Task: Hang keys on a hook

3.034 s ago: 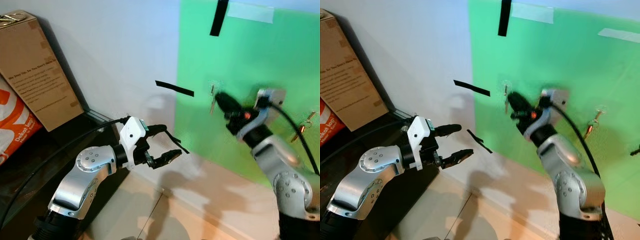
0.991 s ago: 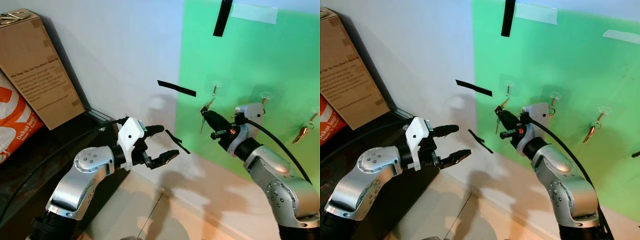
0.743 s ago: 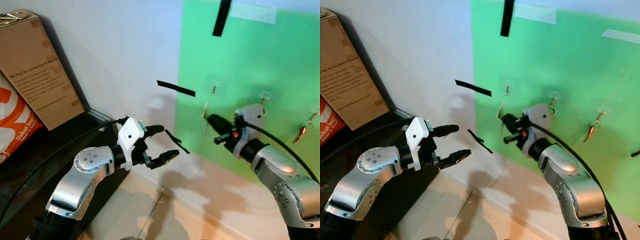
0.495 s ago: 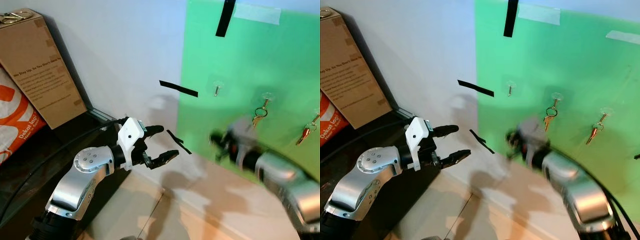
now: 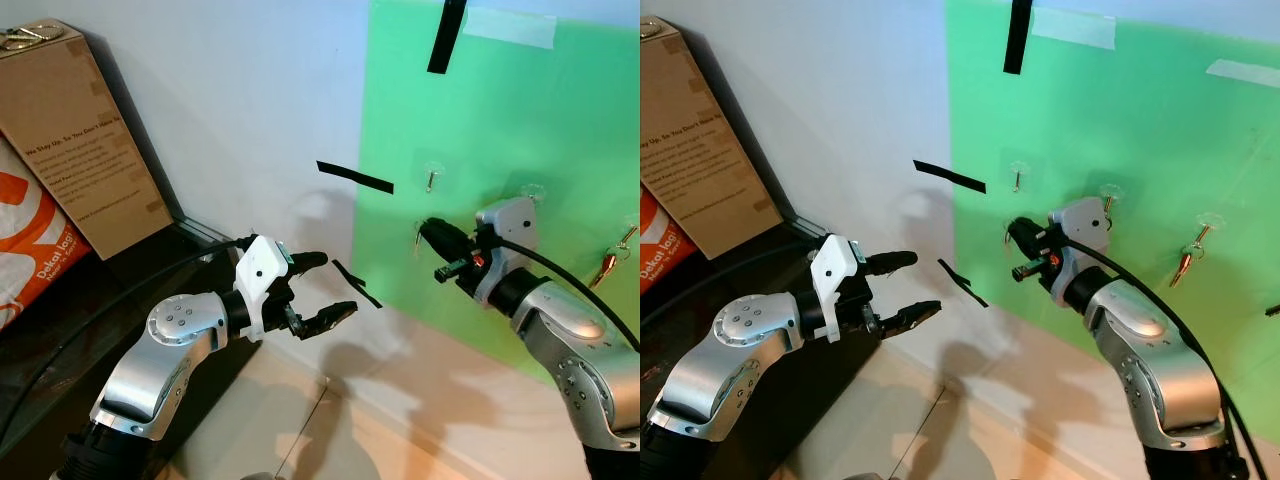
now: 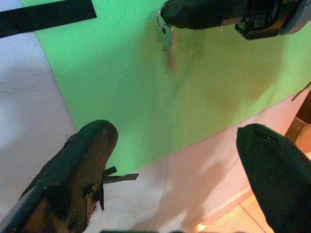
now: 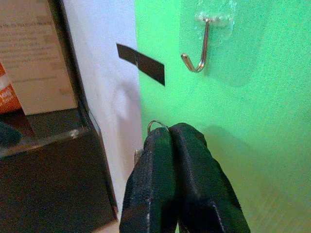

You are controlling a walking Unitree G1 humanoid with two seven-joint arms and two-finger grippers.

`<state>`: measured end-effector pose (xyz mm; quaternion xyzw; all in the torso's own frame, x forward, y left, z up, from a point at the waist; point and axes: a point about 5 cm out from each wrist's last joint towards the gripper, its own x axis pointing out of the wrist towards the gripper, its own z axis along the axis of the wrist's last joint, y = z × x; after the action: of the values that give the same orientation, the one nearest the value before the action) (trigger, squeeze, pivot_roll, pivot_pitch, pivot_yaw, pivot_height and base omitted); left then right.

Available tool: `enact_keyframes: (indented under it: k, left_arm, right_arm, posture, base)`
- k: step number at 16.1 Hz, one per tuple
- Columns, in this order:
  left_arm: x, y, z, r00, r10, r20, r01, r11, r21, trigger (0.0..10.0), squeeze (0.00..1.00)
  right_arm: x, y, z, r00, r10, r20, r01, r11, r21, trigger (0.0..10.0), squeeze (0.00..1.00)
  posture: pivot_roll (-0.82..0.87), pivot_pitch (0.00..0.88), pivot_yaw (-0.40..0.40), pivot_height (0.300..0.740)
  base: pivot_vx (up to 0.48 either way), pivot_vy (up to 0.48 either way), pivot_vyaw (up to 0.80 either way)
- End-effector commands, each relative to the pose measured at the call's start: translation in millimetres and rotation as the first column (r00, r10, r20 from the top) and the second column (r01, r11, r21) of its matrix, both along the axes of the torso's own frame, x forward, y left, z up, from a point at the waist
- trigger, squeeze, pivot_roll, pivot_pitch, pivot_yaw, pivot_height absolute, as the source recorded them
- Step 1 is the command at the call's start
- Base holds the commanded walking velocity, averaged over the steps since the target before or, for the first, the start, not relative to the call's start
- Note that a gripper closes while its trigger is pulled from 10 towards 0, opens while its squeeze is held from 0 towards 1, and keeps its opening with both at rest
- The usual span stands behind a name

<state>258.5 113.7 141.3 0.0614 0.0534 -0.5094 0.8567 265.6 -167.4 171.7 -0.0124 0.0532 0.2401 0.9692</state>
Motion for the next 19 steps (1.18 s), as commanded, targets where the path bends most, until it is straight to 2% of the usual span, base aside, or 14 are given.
enact_keyframes:
  k: [1, 9, 14, 19]
  left_arm:
    - [0.1, 1.7, 2, 1.0, -0.005, 0.007, 0.005, 1.0, 0.014, 10.0, 0.0]
    - [-2.2, 2.2, 1, 1.0, -0.013, 0.004, 0.013, 1.0, 0.018, 10.0, 0.0]
    - [-2.9, 2.9, 0, 1.0, -0.008, 0.003, 0.008, 1.0, 0.017, 10.0, 0.0]
    - [-3.1, 2.4, 0, 1.0, -0.012, 0.001, 0.012, 1.0, 0.016, 10.0, 0.0]
  right_arm:
    - [-0.1, 0.7, 10, 0.999, 0.01, 0.038, -0.011, 1.0, 0.018, 10.0, 0.0]
    - [6.9, 2.8, 21, 0.997, -0.04, 0.068, 0.036, 0.997, 0.062, 10.0, 0.0]
    - [15.2, 6.0, 27, 0.996, -0.092, 0.021, 0.087, 0.982, 0.167, 10.0, 0.0]
    - [17.9, -2.8, 26, 0.981, -0.18, -0.068, 0.191, 0.956, 0.224, 10.0, 0.0]
  posture:
    - [-0.03, 0.0, 0.08, 0.74]
    - [-0.03, 0.0, 0.077, 0.74]
    - [-0.02, 0.0, 0.071, 0.74]
    - [-0.03, 0.0, 0.076, 0.74]
  base:
    - [0.0, 0.0, 0.0]
    - [0.0, 0.0, 0.0]
    - [0.0, 0.0, 0.0]
    - [0.0, 0.0, 0.0]
